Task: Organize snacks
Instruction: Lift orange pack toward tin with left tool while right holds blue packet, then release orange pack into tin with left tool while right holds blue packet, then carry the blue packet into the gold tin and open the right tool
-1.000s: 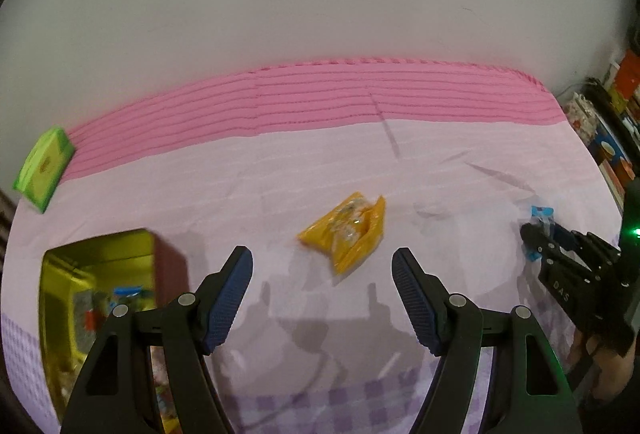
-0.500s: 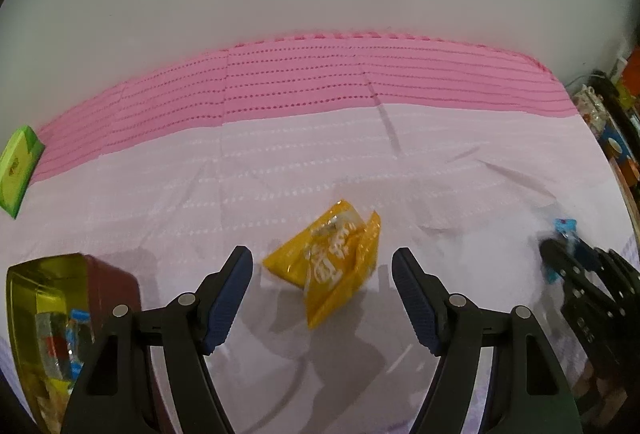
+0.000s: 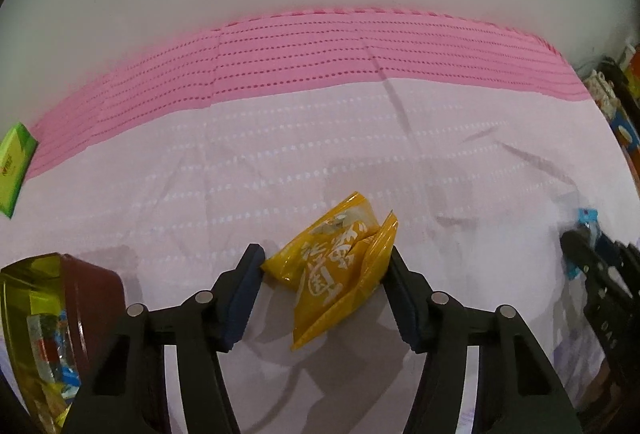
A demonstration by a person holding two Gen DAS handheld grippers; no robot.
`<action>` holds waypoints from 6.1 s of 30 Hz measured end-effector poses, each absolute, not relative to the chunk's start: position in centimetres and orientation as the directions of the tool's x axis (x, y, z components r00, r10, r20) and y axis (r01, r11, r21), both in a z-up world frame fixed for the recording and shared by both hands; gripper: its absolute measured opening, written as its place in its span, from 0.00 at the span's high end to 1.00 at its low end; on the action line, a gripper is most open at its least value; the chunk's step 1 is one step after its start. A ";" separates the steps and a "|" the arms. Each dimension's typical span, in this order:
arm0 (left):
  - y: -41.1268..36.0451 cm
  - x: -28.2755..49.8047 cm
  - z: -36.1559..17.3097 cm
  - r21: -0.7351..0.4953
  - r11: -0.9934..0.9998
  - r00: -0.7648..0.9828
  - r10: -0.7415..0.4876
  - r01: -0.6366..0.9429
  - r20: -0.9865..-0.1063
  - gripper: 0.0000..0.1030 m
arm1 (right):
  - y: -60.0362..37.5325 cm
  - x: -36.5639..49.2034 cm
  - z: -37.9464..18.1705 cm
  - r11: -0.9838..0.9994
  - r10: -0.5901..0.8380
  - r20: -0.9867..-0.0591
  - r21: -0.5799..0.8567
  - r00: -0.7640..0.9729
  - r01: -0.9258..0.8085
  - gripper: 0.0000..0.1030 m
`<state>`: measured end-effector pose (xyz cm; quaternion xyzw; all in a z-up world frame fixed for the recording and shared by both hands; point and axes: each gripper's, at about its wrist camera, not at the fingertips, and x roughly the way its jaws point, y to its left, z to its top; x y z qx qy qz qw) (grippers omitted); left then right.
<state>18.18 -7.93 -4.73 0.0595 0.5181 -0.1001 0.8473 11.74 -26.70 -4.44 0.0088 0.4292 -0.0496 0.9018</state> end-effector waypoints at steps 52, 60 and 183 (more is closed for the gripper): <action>2.0 7.3 3.5 0.019 0.999 0.554 -0.010 0.047 -0.833 0.44 | -26.6 11.7 -4.5 0.995 -0.086 -0.774 -0.031 0.627 0.098 0.72; 8.2 7.5 3.3 0.050 0.995 0.545 0.088 -0.084 -0.833 0.44 | -26.6 11.7 -4.6 0.995 -0.086 -0.774 -0.032 0.627 0.098 0.72; 23.9 -1.9 2.0 0.078 0.932 0.496 0.257 -0.354 -0.829 0.24 | 7.3 7.6 -1.5 0.834 0.372 -0.799 0.064 0.473 -0.548 0.75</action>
